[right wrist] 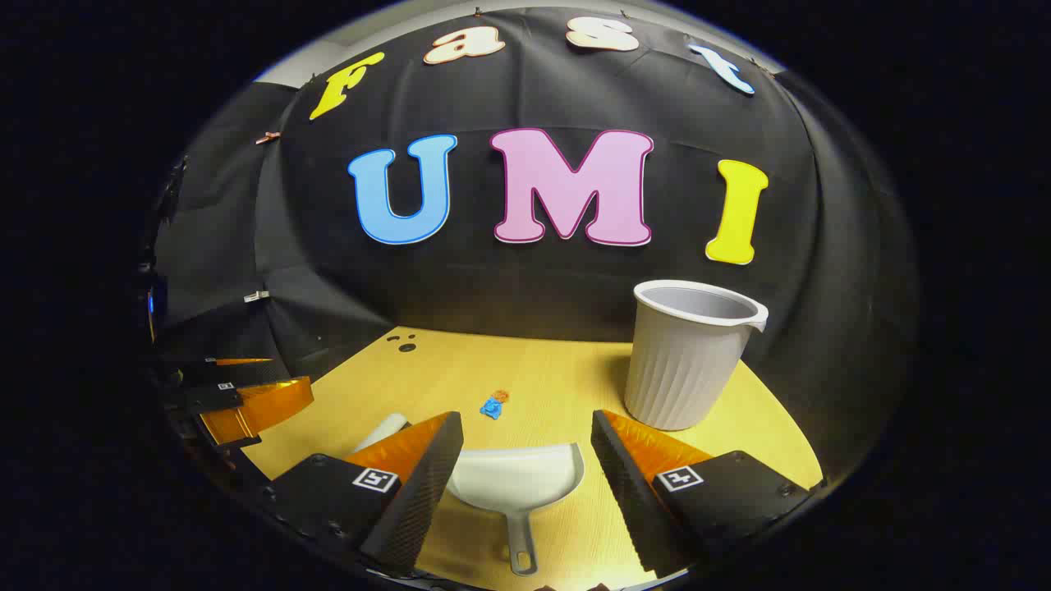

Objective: Pick up the small broom and dustpan from the desktop, sweep the trash into the dustpan with the broom, and then empty the trash into the garbage bin.

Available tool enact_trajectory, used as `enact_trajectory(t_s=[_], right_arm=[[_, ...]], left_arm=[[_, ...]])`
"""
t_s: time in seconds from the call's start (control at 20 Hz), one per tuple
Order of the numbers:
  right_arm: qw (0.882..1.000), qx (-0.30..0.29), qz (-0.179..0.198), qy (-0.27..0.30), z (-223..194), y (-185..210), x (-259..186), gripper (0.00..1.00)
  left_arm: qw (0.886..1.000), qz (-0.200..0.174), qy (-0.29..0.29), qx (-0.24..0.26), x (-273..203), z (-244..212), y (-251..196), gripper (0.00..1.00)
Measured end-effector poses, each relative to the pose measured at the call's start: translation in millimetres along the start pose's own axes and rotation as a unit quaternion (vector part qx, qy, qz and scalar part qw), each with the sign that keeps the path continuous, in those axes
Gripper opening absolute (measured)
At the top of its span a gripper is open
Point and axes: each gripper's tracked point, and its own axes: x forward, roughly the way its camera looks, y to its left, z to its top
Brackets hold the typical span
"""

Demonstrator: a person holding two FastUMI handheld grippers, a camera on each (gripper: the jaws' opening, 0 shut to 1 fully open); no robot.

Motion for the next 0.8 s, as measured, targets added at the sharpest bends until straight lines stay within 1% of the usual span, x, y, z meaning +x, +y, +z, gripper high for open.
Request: enact_trajectory(t_s=[0.1,0.25,0.3,0.45,0.65,0.8], right_arm=[[1.0,-0.009,-0.017,0.015,-8,-10,1,0.98],[0.999,0.006,-0.022,0.028,-15,-13,3,0.98],[0.999,0.009,-0.024,0.033,-17,-15,3,0.98],[0.998,0.019,-0.024,0.046,-25,-15,3,0.98],[0.997,0.026,-0.02,0.064,-33,-12,5,0.98],[0.997,0.031,-0.016,0.071,-38,-6,7,0.98]], left_arm=[[1.0,-0.001,0.003,0.005,1,-4,1,0.96],[1.0,-0.004,0.014,-0.002,6,-10,2,0.96],[1.0,-0.005,0.018,-0.007,6,-13,2,0.98],[0.999,-0.002,0.031,-0.012,8,-23,6,0.96],[0.999,-0.005,0.046,-0.017,14,-29,8,0.96],[0.997,-0.011,0.069,-0.03,23,-38,10,0.96]])
